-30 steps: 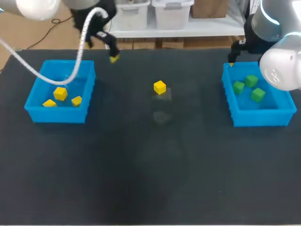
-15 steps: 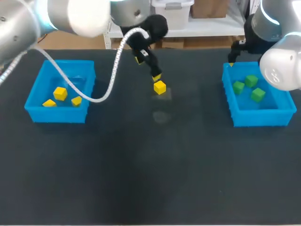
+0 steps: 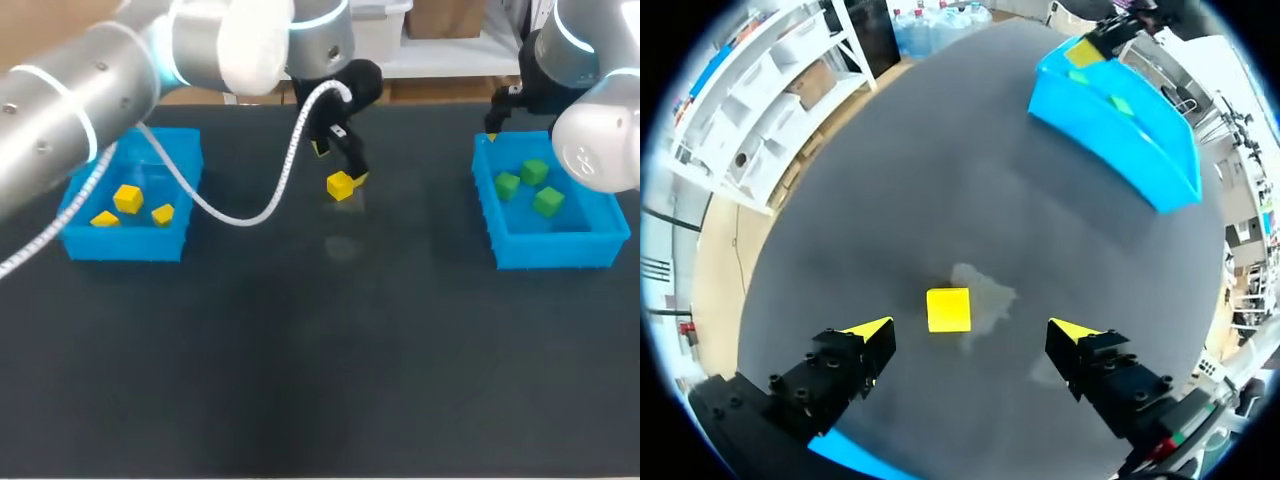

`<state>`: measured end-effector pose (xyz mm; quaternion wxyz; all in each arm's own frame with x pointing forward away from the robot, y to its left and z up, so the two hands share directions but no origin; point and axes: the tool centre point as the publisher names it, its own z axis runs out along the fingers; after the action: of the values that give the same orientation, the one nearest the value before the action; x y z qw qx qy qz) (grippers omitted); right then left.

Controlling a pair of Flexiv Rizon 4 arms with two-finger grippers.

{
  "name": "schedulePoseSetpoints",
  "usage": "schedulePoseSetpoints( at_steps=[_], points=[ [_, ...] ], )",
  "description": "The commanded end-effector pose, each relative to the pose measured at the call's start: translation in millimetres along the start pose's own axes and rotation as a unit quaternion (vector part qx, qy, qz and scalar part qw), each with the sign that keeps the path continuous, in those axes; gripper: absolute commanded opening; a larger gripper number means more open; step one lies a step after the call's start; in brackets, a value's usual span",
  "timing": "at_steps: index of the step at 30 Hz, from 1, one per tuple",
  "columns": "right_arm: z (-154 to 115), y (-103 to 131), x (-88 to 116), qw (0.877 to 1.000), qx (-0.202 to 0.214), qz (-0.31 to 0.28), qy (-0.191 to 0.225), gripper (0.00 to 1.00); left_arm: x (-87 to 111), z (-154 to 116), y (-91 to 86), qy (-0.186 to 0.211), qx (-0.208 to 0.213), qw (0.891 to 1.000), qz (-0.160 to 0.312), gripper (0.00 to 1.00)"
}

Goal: Put the green cubes in the right bin and the yellow cubes in the left bin.

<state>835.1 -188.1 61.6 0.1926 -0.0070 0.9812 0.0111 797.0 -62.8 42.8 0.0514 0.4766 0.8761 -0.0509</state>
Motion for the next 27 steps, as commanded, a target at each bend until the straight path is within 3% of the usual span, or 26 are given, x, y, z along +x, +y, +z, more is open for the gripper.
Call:
schedulePoseSetpoints(
  at_steps=[1, 12, 27],
  points=[
    [-0.6, 0.0, 1.5, 1.0, 0.001, 0.0, -0.002, 1.0, -8.0, 11.9, 6.9, 0.047, 0.008, 0.999, -0.003, 1.0],
    [-0.6, 0.0, 1.5, 1.0, 0.001, 0.0, -0.002, 1.0, 3.9, 35.3, 10.4, 0.073, 0.013, 0.997, -0.016, 1.0],
    [-0.6, 0.0, 1.5, 1.0, 0.001, 0.0, -0.002, 1.0, -4.4, 47.0, 13.8, 0.072, 0.004, 0.997, -0.024, 1.0]
  ],
)
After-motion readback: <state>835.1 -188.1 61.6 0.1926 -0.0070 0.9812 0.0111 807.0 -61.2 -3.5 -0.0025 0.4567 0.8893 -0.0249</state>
